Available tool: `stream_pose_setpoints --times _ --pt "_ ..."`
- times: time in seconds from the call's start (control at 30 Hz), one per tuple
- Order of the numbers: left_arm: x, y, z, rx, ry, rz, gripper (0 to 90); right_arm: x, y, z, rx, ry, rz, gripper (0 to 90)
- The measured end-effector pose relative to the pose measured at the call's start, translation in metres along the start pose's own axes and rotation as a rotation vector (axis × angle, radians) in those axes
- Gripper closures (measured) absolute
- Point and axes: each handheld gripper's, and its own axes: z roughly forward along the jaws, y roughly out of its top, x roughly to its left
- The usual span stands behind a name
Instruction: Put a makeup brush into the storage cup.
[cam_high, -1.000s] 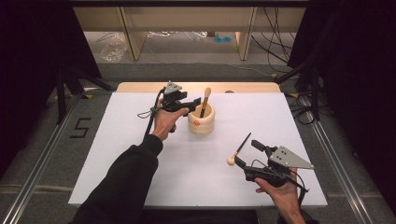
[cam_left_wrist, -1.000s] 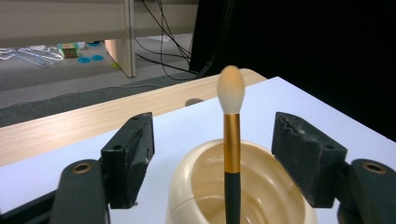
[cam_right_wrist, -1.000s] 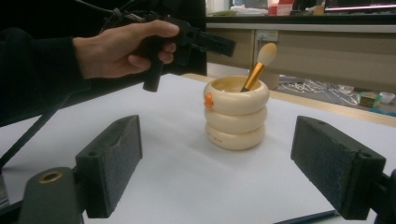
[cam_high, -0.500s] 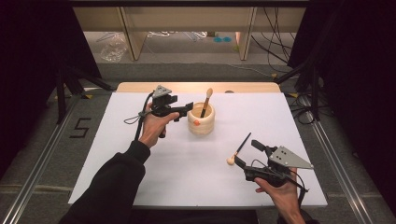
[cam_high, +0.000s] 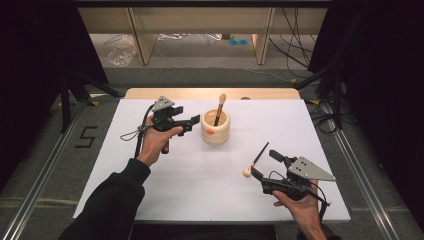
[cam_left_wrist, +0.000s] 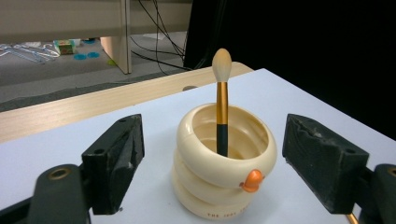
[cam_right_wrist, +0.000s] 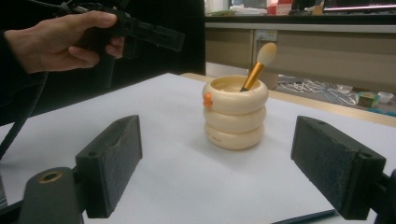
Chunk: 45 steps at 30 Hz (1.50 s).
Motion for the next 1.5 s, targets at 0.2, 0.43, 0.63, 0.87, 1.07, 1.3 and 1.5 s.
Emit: stream_pose_setpoints --times 0.2,0.43,0.63,0.87,1.07,1.3,1.5 --pt "-0.001 -0.005 -0.012 0.001 -0.009 0.014 19.5 0.0 0.0 0.0 0.0 0.0 0.0 17.5" --pt "-0.003 -0.014 -0.023 0.012 -0.02 0.015 19.4 0.0 0.0 0.0 -0.003 -0.003 -0.002 17.4" --pt "-0.006 -0.018 -0.035 0.002 -0.03 0.027 16.8 0.0 0.0 -0.001 0.014 -0.003 -0.005 17.4" --pt "-0.01 -0.023 -0.048 -0.014 -0.045 0.034 16.1 0.0 0.0 -0.002 0.012 -0.012 -0.005 17.4" --pt "-0.014 -0.029 -0.058 -0.007 -0.059 0.043 16.1 0.0 0.0 -0.004 0.027 -0.011 -0.003 17.4" --pt "-0.016 -0.036 -0.067 -0.007 -0.059 0.041 16.1 0.0 0.0 -0.003 0.005 -0.015 -0.002 17.4" --pt "-0.014 -0.044 -0.077 -0.003 -0.053 0.035 16.1 -0.002 -0.001 -0.003 -0.004 -0.015 -0.007 17.4"
